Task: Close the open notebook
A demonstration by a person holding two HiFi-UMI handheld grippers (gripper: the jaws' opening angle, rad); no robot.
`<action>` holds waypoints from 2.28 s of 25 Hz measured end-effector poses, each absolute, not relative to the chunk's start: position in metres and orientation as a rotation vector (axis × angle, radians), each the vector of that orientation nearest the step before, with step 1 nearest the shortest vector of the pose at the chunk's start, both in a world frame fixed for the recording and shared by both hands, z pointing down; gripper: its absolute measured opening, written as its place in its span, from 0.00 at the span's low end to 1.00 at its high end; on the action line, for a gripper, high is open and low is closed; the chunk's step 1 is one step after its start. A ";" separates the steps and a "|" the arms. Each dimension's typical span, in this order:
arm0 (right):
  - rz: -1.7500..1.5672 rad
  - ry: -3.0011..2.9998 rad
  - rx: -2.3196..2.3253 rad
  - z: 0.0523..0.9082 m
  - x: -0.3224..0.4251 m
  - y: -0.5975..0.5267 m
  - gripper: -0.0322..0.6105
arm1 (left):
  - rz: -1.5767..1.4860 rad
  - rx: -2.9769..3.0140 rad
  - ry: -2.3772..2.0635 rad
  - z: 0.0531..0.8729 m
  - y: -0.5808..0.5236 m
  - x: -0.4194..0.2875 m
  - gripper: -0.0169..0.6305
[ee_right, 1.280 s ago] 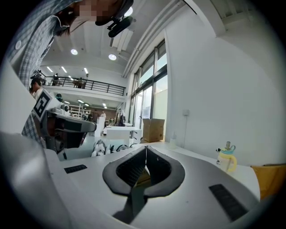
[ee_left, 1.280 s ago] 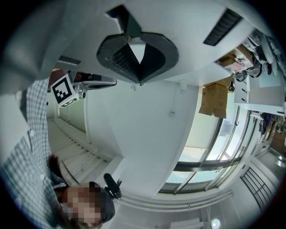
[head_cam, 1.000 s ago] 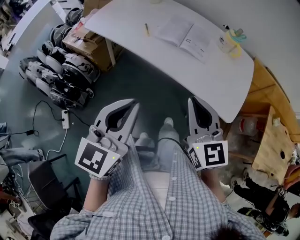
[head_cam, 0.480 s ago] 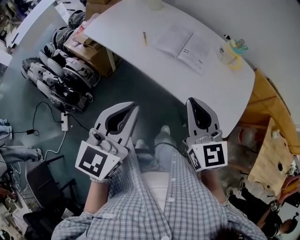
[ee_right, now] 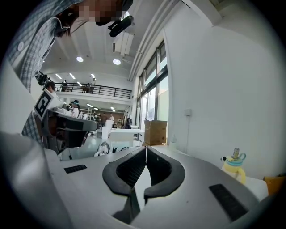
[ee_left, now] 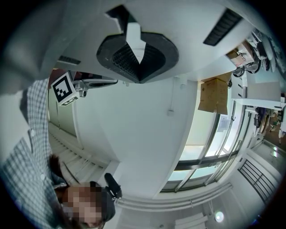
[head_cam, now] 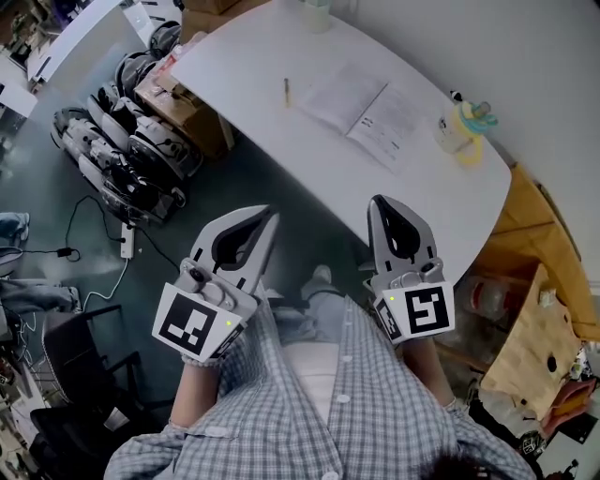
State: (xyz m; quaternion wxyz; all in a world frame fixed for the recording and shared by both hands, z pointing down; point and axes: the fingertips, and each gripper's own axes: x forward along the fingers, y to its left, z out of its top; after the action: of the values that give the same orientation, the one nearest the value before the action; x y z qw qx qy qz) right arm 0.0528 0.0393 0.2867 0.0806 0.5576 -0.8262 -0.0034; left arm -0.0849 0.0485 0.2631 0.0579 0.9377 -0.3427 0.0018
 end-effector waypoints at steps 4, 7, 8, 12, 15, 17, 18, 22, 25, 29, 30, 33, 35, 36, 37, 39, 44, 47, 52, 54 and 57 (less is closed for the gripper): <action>-0.018 -2.490 1.642 0.284 0.071 0.031 0.08 | 0.005 2.833 -1.071 0.261 0.043 -0.066 0.04; -0.017 -2.496 1.632 0.285 0.088 0.027 0.08 | 0.003 2.829 -1.087 0.260 0.040 -0.049 0.04; -0.018 -2.498 1.631 0.285 0.094 0.025 0.08 | 0.001 2.829 -1.090 0.260 0.040 -0.044 0.04; -0.022 -2.503 1.635 0.285 0.117 0.022 0.08 | 0.013 2.821 -1.090 0.262 0.038 -0.021 0.04; -0.022 -2.501 1.652 0.285 0.134 0.022 0.08 | 0.026 2.822 -1.078 0.263 0.036 -0.004 0.04; -0.019 -2.498 1.665 0.286 0.145 0.022 0.08 | 0.024 2.830 -1.070 0.262 0.033 0.007 0.04; -0.017 -2.496 1.673 0.287 0.150 0.022 0.08 | 0.020 2.839 -1.066 0.261 0.032 0.011 0.04; -0.008 -2.497 1.678 0.289 0.164 0.020 0.08 | 0.066 2.838 -1.062 0.263 0.035 0.022 0.04; -0.009 -2.505 1.665 0.290 0.167 0.020 0.08 | 0.069 2.827 -1.082 0.264 0.035 0.024 0.04; -0.002 -2.517 1.662 0.291 0.170 0.019 0.08 | 0.051 2.844 -1.101 0.260 0.031 0.028 0.04; -0.001 -2.518 1.665 0.291 0.171 0.019 0.08 | 0.049 2.848 -1.101 0.258 0.030 0.029 0.04; -0.002 -2.512 1.682 0.291 0.176 0.018 0.08 | 0.054 2.855 -1.091 0.258 0.027 0.033 0.04; -0.007 -2.507 1.698 0.291 0.178 0.016 0.08 | 0.045 2.870 -1.082 0.257 0.024 0.035 0.04; -0.010 -2.502 1.708 0.290 0.179 0.015 0.08 | 0.042 2.876 -1.077 0.257 0.021 0.036 0.04; -0.013 -2.496 1.719 0.290 0.181 0.014 0.08 | 0.039 2.882 -1.071 0.256 0.017 0.037 0.04; -0.011 -2.482 1.738 0.290 0.185 0.009 0.08 | 0.032 2.894 -1.060 0.254 0.011 0.040 0.04; -0.014 -2.450 1.768 0.293 0.186 -0.003 0.08 | 0.007 2.917 -0.998 0.254 -0.005 0.043 0.04; 0.022 -2.421 1.798 0.300 0.185 -0.011 0.08 | 0.036 2.915 -0.964 0.260 -0.020 0.041 0.04; 0.048 -2.389 1.792 0.310 0.174 -0.033 0.08 | 0.041 2.921 -0.908 0.267 -0.051 0.037 0.04; 0.056 -2.368 1.792 0.314 0.169 -0.044 0.08 | 0.058 2.925 -0.869 0.271 -0.064 0.035 0.04; 0.082 -2.326 1.816 0.319 0.162 -0.061 0.08 | 0.009 2.930 -0.793 0.267 -0.086 0.032 0.04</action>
State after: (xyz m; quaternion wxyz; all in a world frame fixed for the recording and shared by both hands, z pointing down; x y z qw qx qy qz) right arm 0.1616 -0.0611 0.3190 0.0949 0.6124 -0.7844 0.0276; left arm 0.0323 -0.0864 0.2673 0.0530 0.9639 -0.2608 0.0029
